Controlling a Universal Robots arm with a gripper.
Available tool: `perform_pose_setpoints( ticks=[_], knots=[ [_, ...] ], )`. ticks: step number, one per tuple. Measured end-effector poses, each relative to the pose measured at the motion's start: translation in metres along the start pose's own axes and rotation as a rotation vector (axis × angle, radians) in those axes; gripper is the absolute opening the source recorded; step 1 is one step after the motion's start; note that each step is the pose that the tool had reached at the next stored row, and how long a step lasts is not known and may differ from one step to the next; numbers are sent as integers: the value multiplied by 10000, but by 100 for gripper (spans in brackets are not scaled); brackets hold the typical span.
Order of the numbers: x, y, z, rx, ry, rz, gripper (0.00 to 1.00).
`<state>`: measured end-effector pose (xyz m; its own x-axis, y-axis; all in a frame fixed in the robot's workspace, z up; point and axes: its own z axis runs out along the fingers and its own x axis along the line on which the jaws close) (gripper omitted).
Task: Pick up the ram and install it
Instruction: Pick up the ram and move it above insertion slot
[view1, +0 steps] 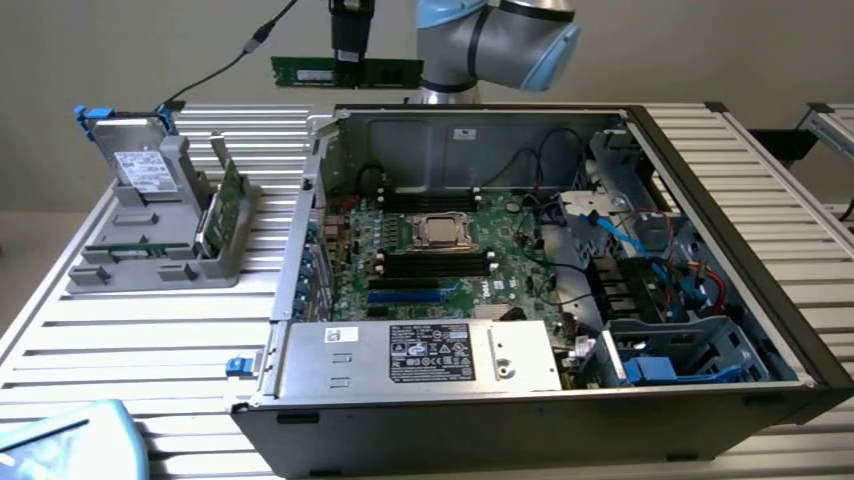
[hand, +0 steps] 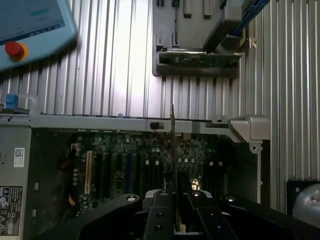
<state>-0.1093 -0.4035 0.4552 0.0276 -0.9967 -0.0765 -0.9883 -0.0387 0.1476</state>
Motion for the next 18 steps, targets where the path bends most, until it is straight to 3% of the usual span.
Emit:
perform_pose_setpoints(
  ticks=[4, 7, 12, 13, 18],
  knots=[
    [3, -100, -16, 1, -25, 3, 15],
    [4, -136, -20, 7, -78, 31, 15],
    [4, -156, -24, 24, -287, 176, 15],
    [4, -175, -27, 25, -307, 179, 15],
    [6, -209, -31, 26, -314, 178, 15]
  ],
)
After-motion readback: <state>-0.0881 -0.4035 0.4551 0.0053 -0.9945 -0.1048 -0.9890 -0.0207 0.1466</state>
